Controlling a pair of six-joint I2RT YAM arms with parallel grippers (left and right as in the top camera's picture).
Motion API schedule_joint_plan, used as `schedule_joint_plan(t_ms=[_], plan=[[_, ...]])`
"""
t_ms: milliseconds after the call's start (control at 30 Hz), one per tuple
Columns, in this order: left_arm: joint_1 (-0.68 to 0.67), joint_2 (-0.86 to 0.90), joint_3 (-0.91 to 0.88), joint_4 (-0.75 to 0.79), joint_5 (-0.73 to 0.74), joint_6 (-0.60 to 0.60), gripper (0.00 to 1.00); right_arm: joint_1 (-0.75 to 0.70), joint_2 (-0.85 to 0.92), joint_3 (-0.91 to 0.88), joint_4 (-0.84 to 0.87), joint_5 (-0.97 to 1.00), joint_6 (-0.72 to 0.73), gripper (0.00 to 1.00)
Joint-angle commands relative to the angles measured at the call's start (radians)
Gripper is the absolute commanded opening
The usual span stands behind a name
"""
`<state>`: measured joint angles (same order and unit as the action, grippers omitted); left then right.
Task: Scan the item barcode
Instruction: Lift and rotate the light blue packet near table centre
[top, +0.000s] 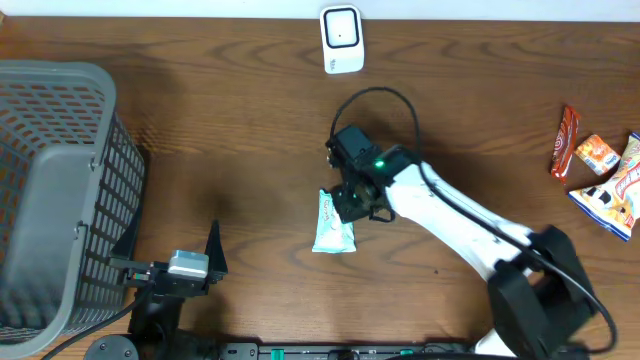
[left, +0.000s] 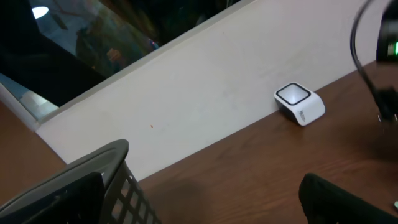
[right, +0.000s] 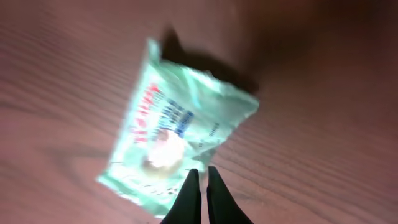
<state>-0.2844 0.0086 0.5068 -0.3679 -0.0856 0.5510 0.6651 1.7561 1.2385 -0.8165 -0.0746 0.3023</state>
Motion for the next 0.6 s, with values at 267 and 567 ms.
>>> schedule_joint_plan(t_ms=[267, 567], plan=[[-0.005, -0.006, 0.004, 0.002, -0.013, 0.006, 1.0, 0.013, 0.135, 0.003, 0.02, 0.002, -0.002, 0.01], [-0.005, -0.006, 0.004, 0.002, -0.013, 0.006, 1.0, 0.063, 0.248, 0.01, 0.023, -0.08, -0.055, 0.01]])
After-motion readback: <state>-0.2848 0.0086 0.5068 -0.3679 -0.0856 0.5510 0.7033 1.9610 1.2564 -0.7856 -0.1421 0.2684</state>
